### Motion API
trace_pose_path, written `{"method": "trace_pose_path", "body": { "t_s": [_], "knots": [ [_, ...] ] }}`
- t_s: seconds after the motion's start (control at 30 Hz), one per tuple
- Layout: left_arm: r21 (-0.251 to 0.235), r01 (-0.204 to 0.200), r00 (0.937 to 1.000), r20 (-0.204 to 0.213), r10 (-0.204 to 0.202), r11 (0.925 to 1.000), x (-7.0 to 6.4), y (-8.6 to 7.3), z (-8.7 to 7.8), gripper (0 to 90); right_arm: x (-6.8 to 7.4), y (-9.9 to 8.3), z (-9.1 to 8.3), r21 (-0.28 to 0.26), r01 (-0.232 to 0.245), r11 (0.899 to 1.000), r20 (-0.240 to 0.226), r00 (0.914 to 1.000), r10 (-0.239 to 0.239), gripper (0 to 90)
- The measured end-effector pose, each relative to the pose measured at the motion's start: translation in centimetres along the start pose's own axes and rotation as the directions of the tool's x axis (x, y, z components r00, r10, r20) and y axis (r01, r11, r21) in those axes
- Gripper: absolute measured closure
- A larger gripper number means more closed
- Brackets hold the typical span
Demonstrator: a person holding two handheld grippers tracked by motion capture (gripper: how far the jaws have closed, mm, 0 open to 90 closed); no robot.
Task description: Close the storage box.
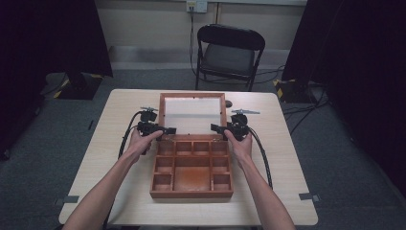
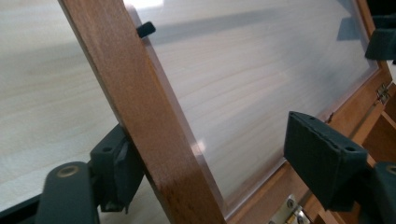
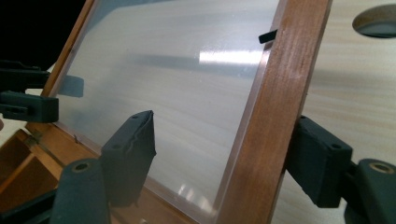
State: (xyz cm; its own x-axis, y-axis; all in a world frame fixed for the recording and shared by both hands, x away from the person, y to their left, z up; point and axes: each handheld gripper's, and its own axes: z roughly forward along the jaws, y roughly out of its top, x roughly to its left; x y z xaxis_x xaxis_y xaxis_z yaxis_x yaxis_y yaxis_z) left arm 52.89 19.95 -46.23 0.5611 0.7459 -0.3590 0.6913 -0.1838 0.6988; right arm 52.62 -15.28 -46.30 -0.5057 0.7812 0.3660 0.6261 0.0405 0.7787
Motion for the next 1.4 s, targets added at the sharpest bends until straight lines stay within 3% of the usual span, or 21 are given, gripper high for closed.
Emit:
{"method": "trace_pose_path", "body": {
  "t_s": [0.07, 0.27, 0.4, 0.63, 0.73, 1.0, 1.23, 1.4],
  "knots": [
    [-0.005, -0.022, 0.9998, 0.0, 0.022, 0.9997, 0.0, 0.0, -0.5, 27.0, 0.2, 0.2, -0.3, -0.004, 0.002, 1.0, -0.013, 0.9999, -0.002, 25.6],
    [-0.031, -0.032, 0.9995, -0.01, 0.032, 0.999, -0.1, 0.1, -1.3, 35.6, 0.6, 0.6, -1.2, -0.005, 0.027, 1.0, -0.028, 0.9992, -0.027, 25.1],
    [-0.057, -0.032, 0.9994, 0.008, 0.033, 0.9979, 0.0, 0.0, -2.1, 43.7, 0.9, 0.6, -1.7, -0.025, 0.056, 0.998, -0.028, 0.998, -0.057, 25.1],
    [-0.083, -0.049, 0.9984, 0.023, 0.051, 0.9954, -0.5, -0.2, -3.2, 46.9, 1.8, 0.6, -2.8, -0.042, 0.088, 0.995, -0.023, 0.9958, -0.089, 25.2],
    [-0.098, -0.058, 0.998, 0.021, 0.06, 0.9935, -0.7, -0.2, -3.7, 52.4, 2.2, 0.6, -3.2, -0.027, 0.121, 0.992, -0.006, 0.9926, -0.121, 25.5],
    [-0.094, -0.102, 0.9946, 0.01, 0.104, 0.9903, -1.4, -0.5, -4.6, 53.8, 2.6, 0.7, -5.1, -0.059, 0.165, 0.985, 0.0, 0.9863, -0.165, 26.9],
    [-0.092, -0.117, 0.9928, 0.012, 0.119, 0.9888, -1.5, -0.8, -5.1, 53.6, 1.9, 0.2, -5.7, -0.078, 0.147, 0.986, 0.006, 0.9892, -0.147, 24.6],
    [-0.108, -0.104, 0.9944, 0.01, 0.106, 0.9888, -1.5, -0.7, -5.0, 53.9, 1.3, 0.8, -4.1, -0.077, 0.115, 0.99, -0.027, 0.9927, -0.117, 26.8]
  ]
}}
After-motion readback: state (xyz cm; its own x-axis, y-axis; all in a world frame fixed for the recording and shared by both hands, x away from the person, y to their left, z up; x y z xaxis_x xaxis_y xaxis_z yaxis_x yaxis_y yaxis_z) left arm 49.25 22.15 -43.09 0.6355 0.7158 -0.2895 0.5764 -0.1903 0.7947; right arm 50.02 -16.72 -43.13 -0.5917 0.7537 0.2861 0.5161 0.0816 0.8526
